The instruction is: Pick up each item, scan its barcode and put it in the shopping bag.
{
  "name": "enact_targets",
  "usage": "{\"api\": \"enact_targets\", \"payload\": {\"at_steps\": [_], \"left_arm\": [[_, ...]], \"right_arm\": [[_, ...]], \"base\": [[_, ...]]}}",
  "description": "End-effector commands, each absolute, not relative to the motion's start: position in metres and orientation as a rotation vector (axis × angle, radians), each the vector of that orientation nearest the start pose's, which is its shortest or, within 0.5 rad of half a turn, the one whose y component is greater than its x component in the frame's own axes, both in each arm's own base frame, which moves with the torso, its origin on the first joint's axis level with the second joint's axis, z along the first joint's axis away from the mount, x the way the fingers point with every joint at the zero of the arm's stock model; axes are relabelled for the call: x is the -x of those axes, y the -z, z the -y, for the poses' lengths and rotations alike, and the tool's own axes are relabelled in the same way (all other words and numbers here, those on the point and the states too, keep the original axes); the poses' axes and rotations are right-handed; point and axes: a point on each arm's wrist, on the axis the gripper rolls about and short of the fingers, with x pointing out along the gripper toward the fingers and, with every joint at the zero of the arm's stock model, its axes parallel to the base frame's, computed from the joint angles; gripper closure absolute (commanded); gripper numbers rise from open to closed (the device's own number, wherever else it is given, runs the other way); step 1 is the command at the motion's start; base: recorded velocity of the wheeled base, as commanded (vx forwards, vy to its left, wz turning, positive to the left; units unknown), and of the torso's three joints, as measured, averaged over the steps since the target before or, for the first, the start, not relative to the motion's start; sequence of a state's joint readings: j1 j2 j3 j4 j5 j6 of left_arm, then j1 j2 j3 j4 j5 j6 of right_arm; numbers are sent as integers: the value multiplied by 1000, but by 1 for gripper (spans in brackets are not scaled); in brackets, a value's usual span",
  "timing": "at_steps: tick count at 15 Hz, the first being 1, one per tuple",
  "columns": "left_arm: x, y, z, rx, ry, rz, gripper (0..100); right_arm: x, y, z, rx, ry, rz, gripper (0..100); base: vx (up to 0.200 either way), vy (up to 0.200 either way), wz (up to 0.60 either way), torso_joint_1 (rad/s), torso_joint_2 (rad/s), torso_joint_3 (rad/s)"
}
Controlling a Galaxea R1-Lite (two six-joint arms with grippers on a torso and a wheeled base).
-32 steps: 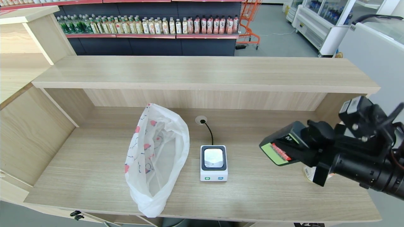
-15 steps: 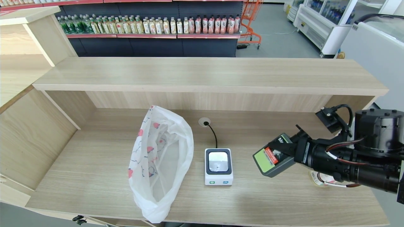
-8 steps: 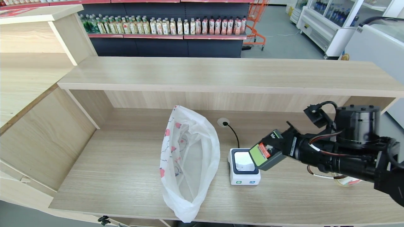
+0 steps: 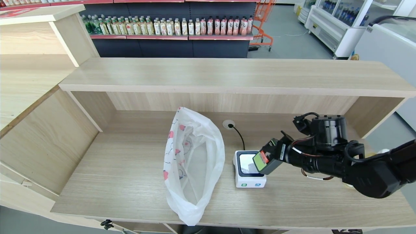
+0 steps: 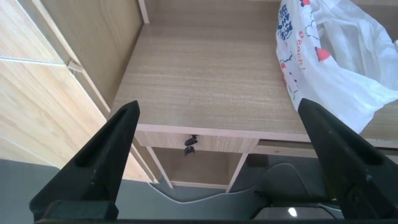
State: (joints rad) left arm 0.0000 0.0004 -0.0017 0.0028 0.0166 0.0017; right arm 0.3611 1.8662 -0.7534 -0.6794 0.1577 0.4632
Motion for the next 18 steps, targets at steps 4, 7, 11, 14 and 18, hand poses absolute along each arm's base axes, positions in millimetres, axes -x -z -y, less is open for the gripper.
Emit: {"api": "enact_targets", "payload": {"at_steps": [4, 7, 11, 14, 18], "left_arm": [[23, -76, 0, -2, -17, -2, 0], [23, -76, 0, -2, -17, -2, 0], [23, -76, 0, -2, -17, -2, 0], [23, -76, 0, -2, -17, -2, 0], [23, -76, 0, -3, -17, -2, 0]], "right_arm": [[-327, -109, -141, -399, -442, -551, 100], [-334, -102, -151, -392, -457, -561, 100], [-335, -100, -162, -385, -478, -565, 100], [-335, -103, -161, -387, -477, -557, 100], [-331, -111, -159, -390, -482, -538, 100]], "base": [[0, 0, 0, 0, 0, 0], [0, 0, 0, 0, 0, 0], [0, 0, 0, 0, 0, 0], [0, 0, 0, 0, 0, 0], [0, 0, 0, 0, 0, 0]]}}
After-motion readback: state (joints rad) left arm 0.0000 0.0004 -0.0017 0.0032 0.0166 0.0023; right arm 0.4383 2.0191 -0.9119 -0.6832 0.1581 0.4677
